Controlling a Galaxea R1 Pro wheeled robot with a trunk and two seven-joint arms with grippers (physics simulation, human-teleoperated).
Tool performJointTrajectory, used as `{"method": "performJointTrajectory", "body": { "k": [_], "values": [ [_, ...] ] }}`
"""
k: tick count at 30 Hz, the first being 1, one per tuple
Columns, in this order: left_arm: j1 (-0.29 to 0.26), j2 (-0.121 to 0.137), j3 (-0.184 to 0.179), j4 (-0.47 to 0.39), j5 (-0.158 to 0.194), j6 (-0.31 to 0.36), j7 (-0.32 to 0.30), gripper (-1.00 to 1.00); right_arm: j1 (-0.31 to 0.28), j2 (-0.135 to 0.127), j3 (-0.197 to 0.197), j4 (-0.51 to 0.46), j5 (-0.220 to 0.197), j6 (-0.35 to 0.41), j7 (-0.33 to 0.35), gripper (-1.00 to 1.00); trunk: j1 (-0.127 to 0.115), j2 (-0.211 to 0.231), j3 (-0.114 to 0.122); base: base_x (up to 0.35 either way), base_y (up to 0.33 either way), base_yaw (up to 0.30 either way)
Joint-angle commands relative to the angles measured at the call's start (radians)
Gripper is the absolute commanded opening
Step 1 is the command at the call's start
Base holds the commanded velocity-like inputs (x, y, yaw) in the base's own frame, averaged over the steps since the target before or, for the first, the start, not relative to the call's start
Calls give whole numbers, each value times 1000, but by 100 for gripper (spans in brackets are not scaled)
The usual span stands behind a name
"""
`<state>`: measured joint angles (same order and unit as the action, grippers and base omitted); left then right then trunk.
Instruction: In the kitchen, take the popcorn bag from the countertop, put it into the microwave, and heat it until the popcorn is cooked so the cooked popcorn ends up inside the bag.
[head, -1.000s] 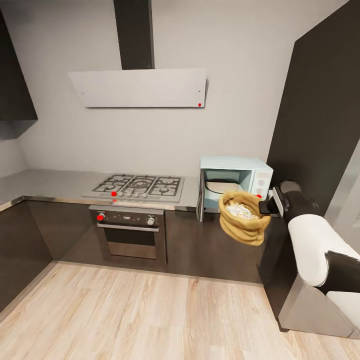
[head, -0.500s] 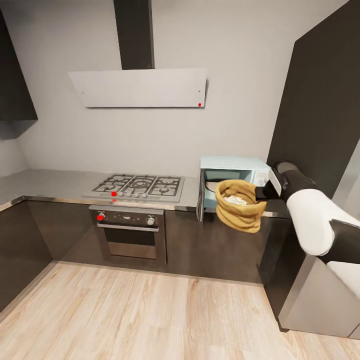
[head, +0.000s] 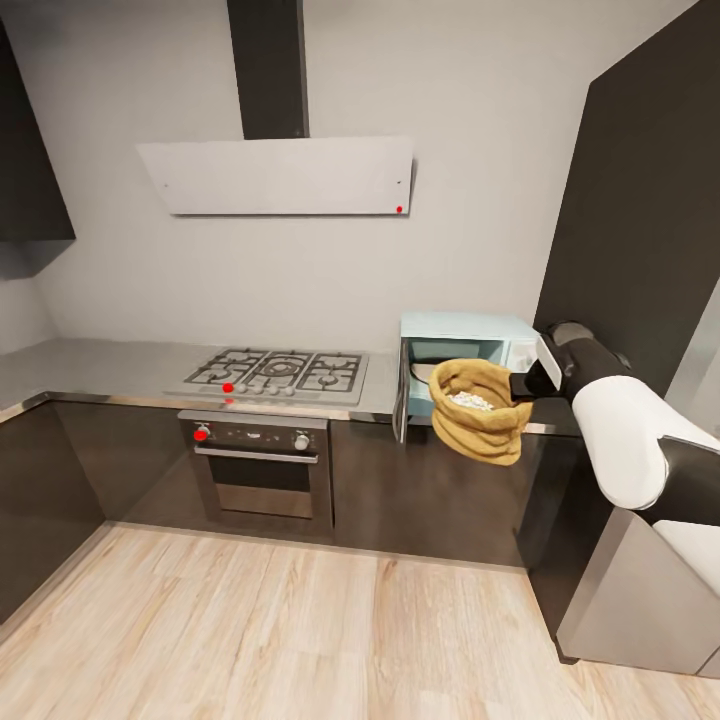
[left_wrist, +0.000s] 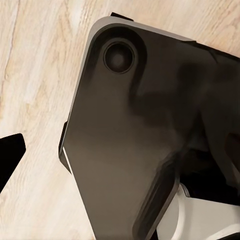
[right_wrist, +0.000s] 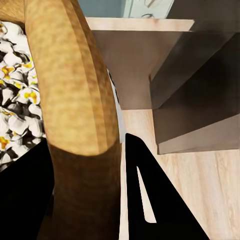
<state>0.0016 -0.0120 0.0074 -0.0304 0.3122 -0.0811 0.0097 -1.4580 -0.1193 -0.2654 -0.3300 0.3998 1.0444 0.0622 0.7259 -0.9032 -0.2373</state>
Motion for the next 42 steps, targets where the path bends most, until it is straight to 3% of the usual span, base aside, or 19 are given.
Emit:
{"method": "performJointTrajectory", "body": {
  "k": [1,7,18,22,32,42],
  "values": [
    [0,0,0,-1,4,-2,1,100,-1,0,-8,-1,10,3,7,-100,0,-1,-1,0,0,0],
    [0,0,0,0,6,-2,1,100,-1,-1,-9,0,7,3,7,-100,0,-1,-1,17,0,0],
    [0,1,-3,0,5,-2,1,100,-1,-12,-10,0,4,3,3,-100,0,-1,-1,294,0,0],
    [0,1,-2,0,5,-2,1,100,-1,-14,-11,0,4,3,-30,-100,0,-1,-1,265,0,0],
    [0,1,-1,0,7,-2,1,100,3,-13,-11,2,2,3,-42,-100,0,-1,-1,39,0,0],
    [0,1,-1,0,7,-2,1,100,4,-14,-11,30,7,3,-44,-100,0,-1,-1,288,0,0]
  ]
}}
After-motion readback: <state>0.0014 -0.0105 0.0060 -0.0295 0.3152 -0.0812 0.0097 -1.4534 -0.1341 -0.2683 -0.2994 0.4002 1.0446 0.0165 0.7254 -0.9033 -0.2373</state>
